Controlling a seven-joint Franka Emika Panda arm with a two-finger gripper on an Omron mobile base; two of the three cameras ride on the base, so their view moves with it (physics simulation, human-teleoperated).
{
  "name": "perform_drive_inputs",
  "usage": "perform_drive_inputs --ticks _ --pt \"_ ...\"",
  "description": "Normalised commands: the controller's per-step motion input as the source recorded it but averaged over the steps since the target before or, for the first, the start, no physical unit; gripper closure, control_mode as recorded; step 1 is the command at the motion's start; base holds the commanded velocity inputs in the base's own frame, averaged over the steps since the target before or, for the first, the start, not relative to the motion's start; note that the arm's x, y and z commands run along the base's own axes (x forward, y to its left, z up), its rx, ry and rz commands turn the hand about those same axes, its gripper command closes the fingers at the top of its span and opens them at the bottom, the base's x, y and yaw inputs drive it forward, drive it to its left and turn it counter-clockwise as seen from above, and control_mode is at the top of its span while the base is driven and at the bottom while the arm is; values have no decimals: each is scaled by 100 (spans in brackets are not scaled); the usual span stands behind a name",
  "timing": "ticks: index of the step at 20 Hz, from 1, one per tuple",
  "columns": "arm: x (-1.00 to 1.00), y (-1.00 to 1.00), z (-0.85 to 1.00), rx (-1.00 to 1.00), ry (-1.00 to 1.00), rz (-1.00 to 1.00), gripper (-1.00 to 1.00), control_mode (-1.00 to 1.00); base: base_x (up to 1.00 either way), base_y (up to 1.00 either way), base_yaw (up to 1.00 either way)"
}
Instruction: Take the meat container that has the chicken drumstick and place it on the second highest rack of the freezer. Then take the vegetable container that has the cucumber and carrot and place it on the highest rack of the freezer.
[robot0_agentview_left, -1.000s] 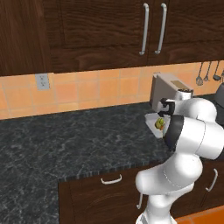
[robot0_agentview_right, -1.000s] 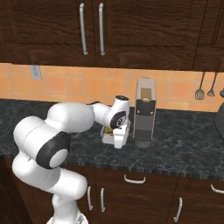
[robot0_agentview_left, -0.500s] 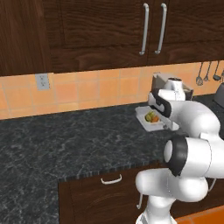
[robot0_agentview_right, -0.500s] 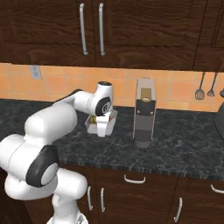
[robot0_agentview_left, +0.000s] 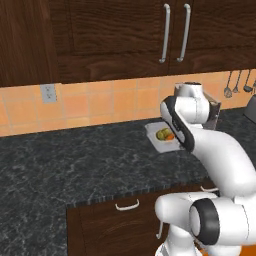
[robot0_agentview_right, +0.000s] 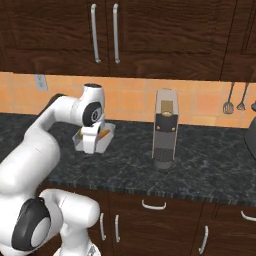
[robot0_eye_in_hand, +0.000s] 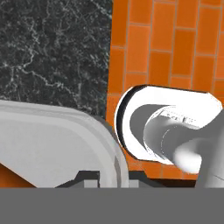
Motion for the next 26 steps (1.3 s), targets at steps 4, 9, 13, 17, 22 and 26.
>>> perform_drive_inputs --ticks 4,9,13,17,22,26 --pt "-96 51 29 0 0 0 100 -100 0 0 0" --pt "-81 29 43 0 -6 0 100 -100 0 0 0" --pt "-16 -16 29 3 0 0 100 -100 0 0 0" --pt "-2 -26 23 2 0 0 100 -100 0 0 0" --pt "-12 -15 1 0 0 0 100 -100 0 0 0" --pt "-19 -7 0 0 0 0 100 -100 0 0 0"
